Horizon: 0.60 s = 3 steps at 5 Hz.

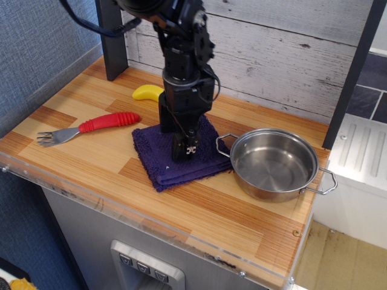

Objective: Slide the purple rag so that it's flush against the red fork.

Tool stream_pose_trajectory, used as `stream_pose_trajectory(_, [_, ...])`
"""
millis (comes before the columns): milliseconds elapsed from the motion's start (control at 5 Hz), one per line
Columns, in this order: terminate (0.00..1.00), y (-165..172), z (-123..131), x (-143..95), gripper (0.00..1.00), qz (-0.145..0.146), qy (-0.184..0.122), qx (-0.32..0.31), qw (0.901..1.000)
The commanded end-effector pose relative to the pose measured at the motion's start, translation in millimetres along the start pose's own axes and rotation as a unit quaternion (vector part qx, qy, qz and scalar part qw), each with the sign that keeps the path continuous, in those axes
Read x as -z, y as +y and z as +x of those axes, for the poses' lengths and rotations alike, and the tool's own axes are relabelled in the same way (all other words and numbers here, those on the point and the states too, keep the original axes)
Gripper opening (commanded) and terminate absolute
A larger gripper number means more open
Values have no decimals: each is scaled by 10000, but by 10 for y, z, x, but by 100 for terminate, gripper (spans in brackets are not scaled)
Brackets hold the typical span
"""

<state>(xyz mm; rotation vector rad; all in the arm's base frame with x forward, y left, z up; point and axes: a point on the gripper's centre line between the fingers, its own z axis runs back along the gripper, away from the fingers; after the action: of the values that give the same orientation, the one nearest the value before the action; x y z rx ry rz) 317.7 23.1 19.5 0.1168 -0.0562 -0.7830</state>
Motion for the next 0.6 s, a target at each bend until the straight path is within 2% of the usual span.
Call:
stream_pose_trajectory(0, [0, 30, -53, -95, 100, 342, 193, -112, 9992])
stream_pose_trajectory(400, [0, 87, -215, -182, 100, 417, 230, -435, 9979])
